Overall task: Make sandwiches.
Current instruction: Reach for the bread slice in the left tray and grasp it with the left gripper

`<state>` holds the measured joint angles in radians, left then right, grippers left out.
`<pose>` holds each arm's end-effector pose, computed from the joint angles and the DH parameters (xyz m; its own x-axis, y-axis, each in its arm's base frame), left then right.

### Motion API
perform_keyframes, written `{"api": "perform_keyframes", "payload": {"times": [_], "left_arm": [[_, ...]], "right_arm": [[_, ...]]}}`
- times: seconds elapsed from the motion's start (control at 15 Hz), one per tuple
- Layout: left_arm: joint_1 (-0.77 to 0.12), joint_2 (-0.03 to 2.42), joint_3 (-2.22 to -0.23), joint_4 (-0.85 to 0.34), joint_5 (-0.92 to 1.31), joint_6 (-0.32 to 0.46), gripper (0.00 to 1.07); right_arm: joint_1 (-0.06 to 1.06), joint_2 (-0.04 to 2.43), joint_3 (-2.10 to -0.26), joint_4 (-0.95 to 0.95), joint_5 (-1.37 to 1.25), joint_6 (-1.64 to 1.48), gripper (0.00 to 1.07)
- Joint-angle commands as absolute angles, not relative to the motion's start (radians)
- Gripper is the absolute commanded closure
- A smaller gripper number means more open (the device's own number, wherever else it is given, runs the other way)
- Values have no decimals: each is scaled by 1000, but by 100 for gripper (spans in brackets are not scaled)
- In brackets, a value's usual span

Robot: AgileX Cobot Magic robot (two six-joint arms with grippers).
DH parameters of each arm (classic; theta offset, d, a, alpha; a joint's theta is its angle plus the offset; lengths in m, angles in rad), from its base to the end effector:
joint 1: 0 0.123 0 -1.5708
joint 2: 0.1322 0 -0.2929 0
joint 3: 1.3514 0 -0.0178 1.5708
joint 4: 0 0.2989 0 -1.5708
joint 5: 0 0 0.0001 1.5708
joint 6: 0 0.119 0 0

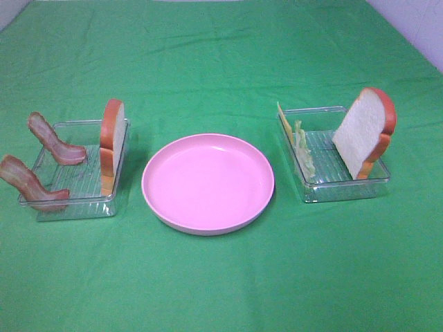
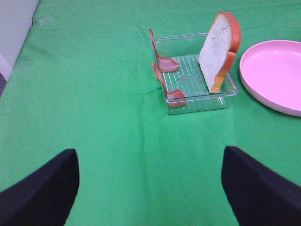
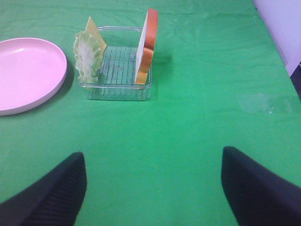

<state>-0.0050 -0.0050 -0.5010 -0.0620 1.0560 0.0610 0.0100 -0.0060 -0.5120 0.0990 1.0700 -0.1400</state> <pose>0.0536 -0.0067 0.2890 -0.4439 0.0326 -0.8955 0.0668 0.9978 0.0032 0.0510 0.0108 0.2915 -0.4364 -0.0962 -0.8946 -0.1283 0.9908 -0.0440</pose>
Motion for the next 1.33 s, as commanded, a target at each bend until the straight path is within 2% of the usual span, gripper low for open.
{"api": "perform_keyframes", "payload": {"times": [0.07,1.33], "left_arm": [[-4,-27,-499,-65,1045,61,27],[-4,-27,-499,-65,1045,61,27]], "right_arm": [[5,-20,-507,95,1062,-150,32],[5,-20,-507,95,1062,-150,32]]}}
